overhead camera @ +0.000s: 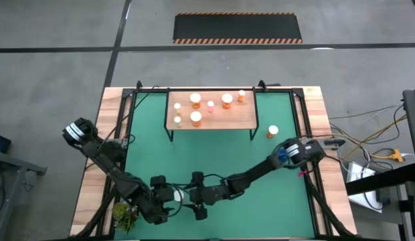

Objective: Pick and place medicine bottles onto shelf by color
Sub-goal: Put the big orange pill bottle on the shelf

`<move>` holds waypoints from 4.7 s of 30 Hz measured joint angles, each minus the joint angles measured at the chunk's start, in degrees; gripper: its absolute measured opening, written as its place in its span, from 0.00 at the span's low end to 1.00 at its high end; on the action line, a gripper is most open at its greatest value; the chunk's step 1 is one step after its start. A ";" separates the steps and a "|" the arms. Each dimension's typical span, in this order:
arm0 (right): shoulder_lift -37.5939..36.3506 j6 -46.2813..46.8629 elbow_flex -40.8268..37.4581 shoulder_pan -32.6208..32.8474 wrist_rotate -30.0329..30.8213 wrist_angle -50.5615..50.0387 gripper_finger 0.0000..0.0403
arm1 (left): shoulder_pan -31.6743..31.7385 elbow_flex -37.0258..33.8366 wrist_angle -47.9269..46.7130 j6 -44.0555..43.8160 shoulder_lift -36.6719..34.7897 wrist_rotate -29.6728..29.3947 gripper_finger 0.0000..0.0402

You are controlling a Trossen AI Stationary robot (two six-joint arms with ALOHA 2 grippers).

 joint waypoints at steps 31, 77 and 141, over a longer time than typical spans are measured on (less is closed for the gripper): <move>-2.89 0.93 3.39 -1.34 -2.85 -12.15 0.47 | 0.05 0.09 -0.89 7.76 -6.83 -3.97 0.67; -36.41 30.34 -5.61 -11.81 36.35 -49.48 0.46 | 0.57 -4.21 31.58 83.60 -25.27 -43.97 0.67; -43.10 25.40 -28.54 -21.65 31.67 -24.27 0.46 | 0.57 -5.84 31.43 83.45 -27.82 -43.95 0.67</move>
